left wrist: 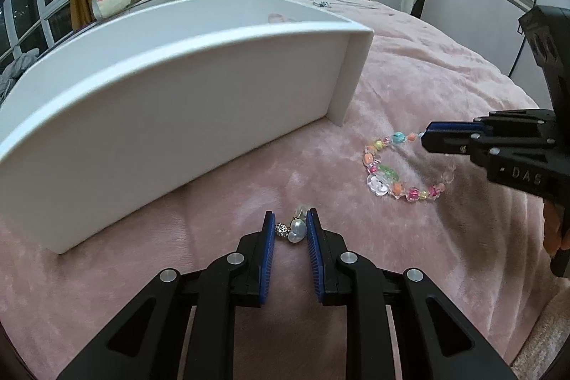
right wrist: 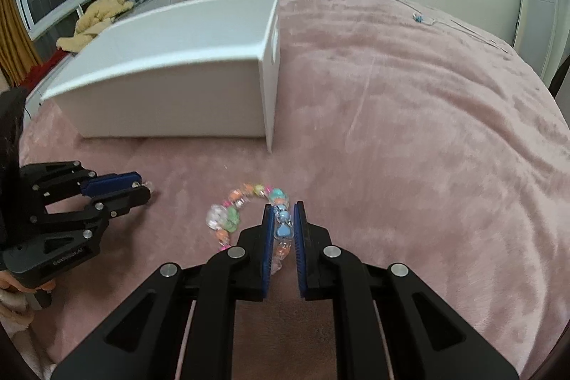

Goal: Organize jewelry
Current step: 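Carry the pearl earring and pastel bracelet in both grippers over the white box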

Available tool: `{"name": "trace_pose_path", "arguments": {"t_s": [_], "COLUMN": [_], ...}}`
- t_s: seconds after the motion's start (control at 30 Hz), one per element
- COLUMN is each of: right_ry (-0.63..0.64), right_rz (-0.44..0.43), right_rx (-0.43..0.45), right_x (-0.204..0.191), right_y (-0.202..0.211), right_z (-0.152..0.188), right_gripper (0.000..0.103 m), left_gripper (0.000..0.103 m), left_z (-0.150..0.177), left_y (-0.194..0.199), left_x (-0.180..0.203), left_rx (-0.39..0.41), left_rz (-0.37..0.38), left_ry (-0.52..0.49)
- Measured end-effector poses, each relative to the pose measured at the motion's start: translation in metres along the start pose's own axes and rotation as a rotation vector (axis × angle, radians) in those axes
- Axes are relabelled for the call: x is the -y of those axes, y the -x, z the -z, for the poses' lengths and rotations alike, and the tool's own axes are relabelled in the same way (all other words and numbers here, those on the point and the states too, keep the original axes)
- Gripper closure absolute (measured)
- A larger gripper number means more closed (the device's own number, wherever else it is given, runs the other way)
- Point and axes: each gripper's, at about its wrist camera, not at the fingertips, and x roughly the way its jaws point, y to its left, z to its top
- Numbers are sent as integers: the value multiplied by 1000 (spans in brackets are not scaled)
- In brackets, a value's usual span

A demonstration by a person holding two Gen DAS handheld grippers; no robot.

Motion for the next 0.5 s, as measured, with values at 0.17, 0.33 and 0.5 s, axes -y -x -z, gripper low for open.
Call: {"name": "trace_pose_path", "arguments": {"t_s": [0.17, 0.33, 0.5], "right_ry": [44, 84, 124], "right_rz": [26, 43, 55], "right_rx": [38, 72, 107], "right_x": [-9, -21, -33], "right_y": [20, 38, 55], "right_z": [-11, -22, -38], "right_gripper": [91, 91, 91], "left_gripper": [80, 80, 80], "left_z": [-6, -12, -19], "left_y": [18, 40, 63], "left_x": [-5, -11, -18], "left_rx": [30, 65, 99], "left_rz": [-17, -35, -34], "left_ry": [-2, -15, -15]}}
